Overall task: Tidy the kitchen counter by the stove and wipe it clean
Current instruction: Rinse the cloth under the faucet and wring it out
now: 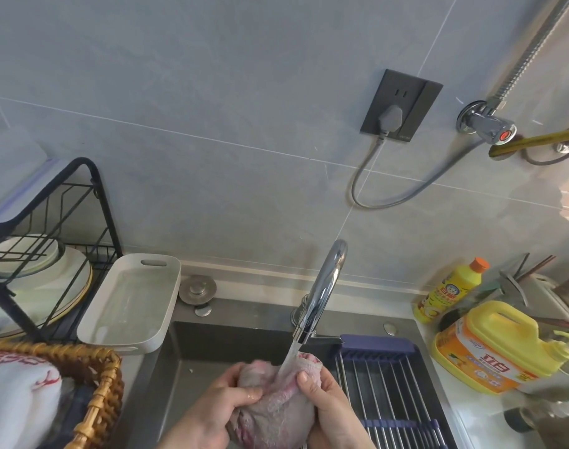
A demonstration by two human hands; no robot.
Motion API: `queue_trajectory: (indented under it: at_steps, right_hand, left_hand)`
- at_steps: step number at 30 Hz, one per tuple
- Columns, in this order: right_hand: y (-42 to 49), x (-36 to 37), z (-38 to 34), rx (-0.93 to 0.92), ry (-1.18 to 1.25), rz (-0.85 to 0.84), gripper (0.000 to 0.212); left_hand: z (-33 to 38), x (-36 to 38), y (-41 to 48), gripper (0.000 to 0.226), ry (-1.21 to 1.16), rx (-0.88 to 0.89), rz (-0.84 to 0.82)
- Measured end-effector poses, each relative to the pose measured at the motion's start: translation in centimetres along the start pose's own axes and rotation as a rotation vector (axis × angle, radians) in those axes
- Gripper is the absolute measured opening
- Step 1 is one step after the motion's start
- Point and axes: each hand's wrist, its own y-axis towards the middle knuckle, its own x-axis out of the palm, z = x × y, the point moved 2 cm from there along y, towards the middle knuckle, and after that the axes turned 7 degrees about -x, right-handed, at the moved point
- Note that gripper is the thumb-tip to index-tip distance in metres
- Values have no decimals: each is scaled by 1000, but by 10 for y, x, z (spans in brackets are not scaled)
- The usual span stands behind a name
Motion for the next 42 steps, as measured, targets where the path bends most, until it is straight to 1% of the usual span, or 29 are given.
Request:
queue_trajectory:
  at_steps: [2, 3, 7, 8, 10, 11, 13, 16, 19, 21, 23, 24, 26, 27, 28, 30, 32, 35, 39, 40, 42]
  right_hand:
    - [-1, -2, 1, 13, -30, -3, 87]
    - [-2, -5, 1, 17, -47, -11, 81]
    - [-9, -4, 0, -1, -45, -126, 59]
    - [-9, -6, 0, -4, -17, -143, 60]
    - [-7, -11, -1, 4, 19, -127, 70]
    - [-6, -13, -1, 11, 16, -116, 73]
    - [-6, -15, -3, 9, 15, -91, 77]
    - [-5, -14, -5, 14, 47, -77, 75]
    - [-3, -14, -5, 17, 43, -49, 73]
    - [-1, -15, -4, 15, -11, 7, 73]
    - [3, -19, -2, -2, -87, 78, 63]
    - [6, -21, 0, -20, -143, 126, 56]
    - [12, -24, 4, -61, -264, 235, 44]
    - [15, -23, 7, -77, -308, 270, 41]
    - [17, -22, 10, -89, -344, 290, 41]
    - [19, -21, 18, -106, -408, 327, 43]
    - [17, -22, 22, -92, -466, 345, 50]
    - [14, -25, 22, -52, -544, 312, 54]
    - [11, -24, 16, -100, -827, 203, 52]
    - [9, -24, 15, -115, -861, 179, 51]
    - [5, -23, 11, -129, -869, 165, 40]
  left_hand:
    - [1, -1, -1, 64, -20, 51, -33]
    - [2, -1, -1, 64, -4, 74, -41]
    - [5, 5, -8, 47, 173, 115, -10]
    - [5, 5, -8, 41, 195, 131, 21]
    - [5, 6, -7, 33, 166, 169, 66]
    - [4, 6, -7, 32, 134, 180, 75]
    - [4, 6, -7, 37, 66, 178, 78]
    - [3, 7, -5, 33, -50, 146, 57]
    - [2, 7, -3, 29, -106, 155, 37]
    - [2, 6, -3, 34, -123, 166, 9]
    - [4, 4, -4, 49, -98, 161, -30]
    - [5, 5, -4, 50, -57, 168, -21]
    - [8, 7, -8, 45, 130, 266, 68]
    - [11, 10, -9, 39, 242, 334, 113]
    - [13, 13, -11, 35, 333, 398, 147]
    - [17, 19, -14, 36, 406, 473, 186]
    - [21, 18, -14, 38, 374, 494, 234]
    - [23, 9, -10, 42, 252, 449, 255]
    - [23, 5, -8, 38, 170, 439, 244]
    - [23, 7, -9, 36, 144, 437, 230]
    - [23, 11, -12, 32, 68, 421, 198]
